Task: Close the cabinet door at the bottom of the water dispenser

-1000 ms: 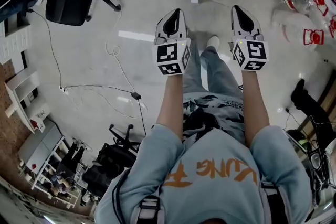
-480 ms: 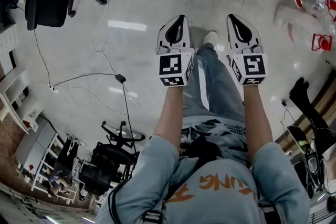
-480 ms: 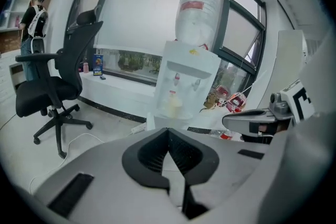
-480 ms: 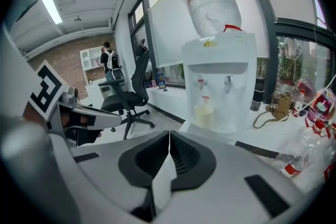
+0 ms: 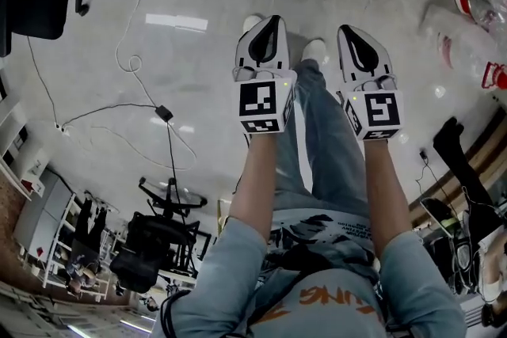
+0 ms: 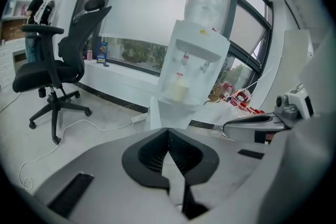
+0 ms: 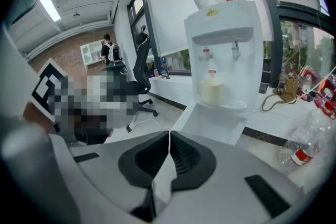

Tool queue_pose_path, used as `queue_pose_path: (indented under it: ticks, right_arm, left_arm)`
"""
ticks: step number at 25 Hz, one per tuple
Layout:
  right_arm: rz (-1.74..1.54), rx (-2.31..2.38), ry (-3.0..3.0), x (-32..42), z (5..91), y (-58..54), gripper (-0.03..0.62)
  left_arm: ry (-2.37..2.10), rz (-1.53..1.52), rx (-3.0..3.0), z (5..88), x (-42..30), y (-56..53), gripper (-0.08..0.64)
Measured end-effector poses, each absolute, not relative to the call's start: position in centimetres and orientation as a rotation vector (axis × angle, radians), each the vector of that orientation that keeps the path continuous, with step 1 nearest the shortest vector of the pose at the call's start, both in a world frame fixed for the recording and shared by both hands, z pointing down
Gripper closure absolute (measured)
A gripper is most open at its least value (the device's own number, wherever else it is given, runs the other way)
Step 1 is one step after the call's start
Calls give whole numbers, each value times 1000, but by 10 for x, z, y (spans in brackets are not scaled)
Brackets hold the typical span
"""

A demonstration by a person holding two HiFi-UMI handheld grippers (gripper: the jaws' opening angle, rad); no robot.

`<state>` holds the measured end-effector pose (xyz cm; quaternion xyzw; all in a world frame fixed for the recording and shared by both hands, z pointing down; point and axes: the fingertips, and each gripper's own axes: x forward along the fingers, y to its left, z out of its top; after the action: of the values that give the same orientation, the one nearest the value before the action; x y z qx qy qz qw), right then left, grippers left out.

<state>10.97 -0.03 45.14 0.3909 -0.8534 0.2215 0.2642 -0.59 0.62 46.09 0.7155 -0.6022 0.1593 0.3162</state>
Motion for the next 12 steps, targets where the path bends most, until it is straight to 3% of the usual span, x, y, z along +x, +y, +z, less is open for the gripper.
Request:
queue_pose_path:
  ticks: [12]
  right_arm:
    - [626,1035,-2273,79,540,2,561]
  left_arm:
    - [-1459,503,1939,526,-8,10,540]
